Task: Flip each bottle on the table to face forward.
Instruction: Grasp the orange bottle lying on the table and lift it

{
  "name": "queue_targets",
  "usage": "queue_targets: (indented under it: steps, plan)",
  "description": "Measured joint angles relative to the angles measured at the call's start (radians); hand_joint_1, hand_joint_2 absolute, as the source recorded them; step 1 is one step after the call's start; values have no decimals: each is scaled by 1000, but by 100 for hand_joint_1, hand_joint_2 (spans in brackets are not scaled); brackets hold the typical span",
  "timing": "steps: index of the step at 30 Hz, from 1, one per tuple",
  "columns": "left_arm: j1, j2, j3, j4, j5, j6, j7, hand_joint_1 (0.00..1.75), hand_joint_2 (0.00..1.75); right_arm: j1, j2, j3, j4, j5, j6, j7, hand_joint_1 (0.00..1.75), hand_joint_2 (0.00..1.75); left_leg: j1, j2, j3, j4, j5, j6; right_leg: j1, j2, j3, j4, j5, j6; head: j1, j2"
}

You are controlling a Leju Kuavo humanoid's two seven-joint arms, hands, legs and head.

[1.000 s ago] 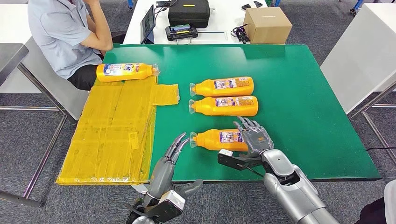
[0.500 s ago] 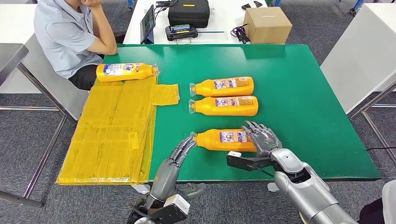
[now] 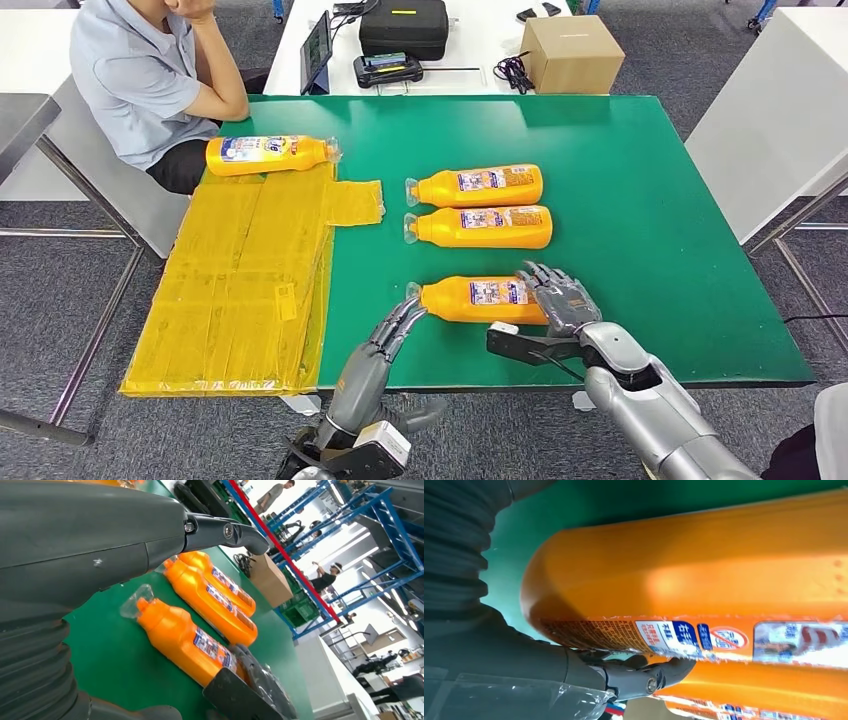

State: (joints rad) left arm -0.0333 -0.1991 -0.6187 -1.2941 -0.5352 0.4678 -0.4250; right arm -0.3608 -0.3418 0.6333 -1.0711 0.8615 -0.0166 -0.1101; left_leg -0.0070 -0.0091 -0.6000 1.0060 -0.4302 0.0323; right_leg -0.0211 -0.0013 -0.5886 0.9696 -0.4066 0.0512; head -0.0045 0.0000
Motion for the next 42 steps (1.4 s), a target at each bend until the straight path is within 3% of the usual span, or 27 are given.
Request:
queue_targets:
  steps: [3,4,25,31,37,42]
  plan:
    - [-7,0,-12,10,15,-6,-8,0,175,-13,20,-16,57,-33,-1,-40,167,175,0,1,2,0,0,0,0,0,1,0,0,0,0,0]
    - [-10,0,-15,14,20,-8,-11,0,175,-20,25,-22,77,-42,0,-50,175,175,0,1,3,0,0,0,0,0,2,0,0,0,0,0]
    - [-45,0,-60,59,55,-25,-27,0,175,-77,84,-91,278,-89,-30,-110,175,175,0,1,17,0,-1,0,0,0,15,-1,0,0,0,0]
    - [-50,-5,-59,63,117,-4,-69,0,175,-53,101,-142,275,-250,18,-267,175,175,0,2,17,0,-1,0,0,1,15,-1,0,0,0,0]
    - [-60,-34,-3,63,406,4,-141,0,175,23,132,-200,197,-369,71,-347,175,175,1,5,18,0,-2,0,1,4,15,-1,0,0,0,0]
    - [-62,-58,65,63,696,-78,-143,0,175,84,162,-244,117,-442,99,-362,175,175,2,5,16,0,-2,0,2,4,14,0,0,0,0,0]
